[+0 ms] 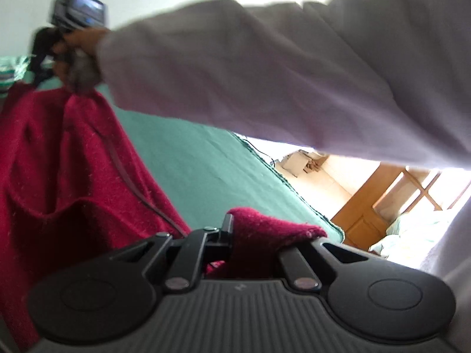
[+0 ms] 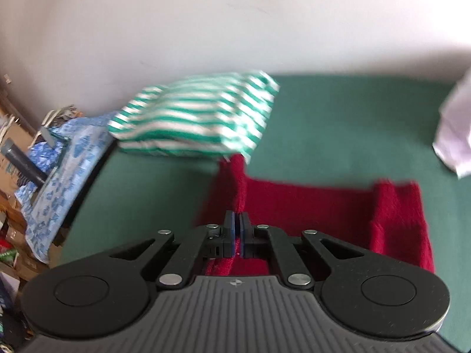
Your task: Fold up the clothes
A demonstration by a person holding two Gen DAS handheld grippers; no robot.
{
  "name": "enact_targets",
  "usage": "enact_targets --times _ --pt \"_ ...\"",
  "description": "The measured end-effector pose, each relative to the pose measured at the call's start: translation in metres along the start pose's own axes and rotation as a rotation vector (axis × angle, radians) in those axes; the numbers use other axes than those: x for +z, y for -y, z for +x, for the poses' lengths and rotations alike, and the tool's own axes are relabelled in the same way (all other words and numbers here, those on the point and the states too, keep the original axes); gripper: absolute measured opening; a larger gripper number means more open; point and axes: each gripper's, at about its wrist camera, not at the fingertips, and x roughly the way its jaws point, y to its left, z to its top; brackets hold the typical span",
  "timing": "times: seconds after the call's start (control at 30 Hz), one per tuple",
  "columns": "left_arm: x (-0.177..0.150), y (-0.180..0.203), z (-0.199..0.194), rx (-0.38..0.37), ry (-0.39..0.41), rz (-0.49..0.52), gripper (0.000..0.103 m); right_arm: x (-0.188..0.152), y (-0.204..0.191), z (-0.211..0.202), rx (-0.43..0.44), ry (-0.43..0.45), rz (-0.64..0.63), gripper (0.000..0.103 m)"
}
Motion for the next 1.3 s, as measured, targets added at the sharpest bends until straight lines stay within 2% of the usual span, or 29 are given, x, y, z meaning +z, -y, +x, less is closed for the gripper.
enact_targets --times 0.07,0.1,0.17,0.23,0.37,0.47,0.57,0.63,0.67,0.7,0.73,0.8,0.87,0.9,0.93,1.03,1.13,1.23,1.3 --pt "0.001 -0.008 -0.008 0.026 0.004 -0.027 0.000 -0.010 0.003 -0.001 -0.092 0.025 -0.034 0.009" --pt "0.002 -0.011 -0.012 0.034 0.010 -0.039 0.000 -0.013 0.005 -0.003 -0.105 0.048 -0.046 0.014" --pt "0.004 -0.012 -0.019 0.039 0.026 -0.045 0.000 -0.012 0.009 -0.007 -0.042 0.093 -0.005 0.022" --pt "0.002 -0.008 -0.019 0.026 0.030 -0.045 0.000 -0.007 0.007 -0.006 -0.028 0.130 0.039 0.028" --pt "-0.008 0.009 -0.013 -0.040 0.008 -0.056 0.000 0.000 -0.011 0.024 -0.076 0.105 0.017 0.028" --pt "-0.011 0.012 -0.015 -0.034 -0.003 -0.047 0.000 0.002 -0.021 0.043 -0.171 0.122 -0.073 0.022" --pt "-0.009 0.013 -0.020 -0.018 0.013 -0.026 0.000 0.003 -0.021 0.025 -0.198 0.139 -0.056 0.024" --pt "-0.006 0.015 -0.023 -0.007 0.038 -0.006 0.000 -0.006 -0.014 -0.009 -0.041 0.121 -0.019 0.032" --pt "-0.003 0.015 -0.025 -0.004 0.050 0.002 0.000 -0.012 -0.012 -0.029 0.053 0.083 -0.010 0.035" --pt "0.000 0.015 -0.026 -0.005 0.061 0.009 0.000 -0.022 -0.008 -0.052 0.117 0.040 -0.017 0.040" --pt "0.003 0.014 -0.026 -0.003 0.070 0.017 0.000 -0.032 -0.005 -0.075 0.170 0.000 -0.029 0.040" --pt "0.010 0.011 -0.023 0.001 0.093 0.021 0.000 -0.062 0.005 -0.128 0.219 -0.020 -0.115 0.041" --pt "0.020 0.003 -0.017 -0.007 0.102 0.011 0.000 -0.095 0.025 -0.181 0.190 0.002 -0.177 0.043" --pt "0.026 0.000 -0.012 -0.002 0.103 0.018 0.000 -0.112 0.041 -0.208 0.160 0.024 -0.178 0.049" --pt "0.031 0.000 -0.007 0.007 0.105 0.034 0.000 -0.129 0.059 -0.232 0.136 0.035 -0.136 0.056" --pt "0.040 0.002 0.012 0.033 0.093 0.094 0.000 -0.188 0.125 -0.286 0.186 0.001 0.130 0.055" --pt "0.039 0.006 0.034 0.026 0.047 0.104 0.000 -0.250 0.160 -0.324 0.269 -0.003 0.358 0.057" --pt "0.036 0.017 0.054 -0.006 0.000 0.090 0.001 -0.299 0.167 -0.342 0.383 0.045 0.503 0.063" --pt "0.037 0.024 0.061 -0.004 -0.017 0.096 0.001 -0.315 0.162 -0.346 0.420 0.044 0.486 0.066"
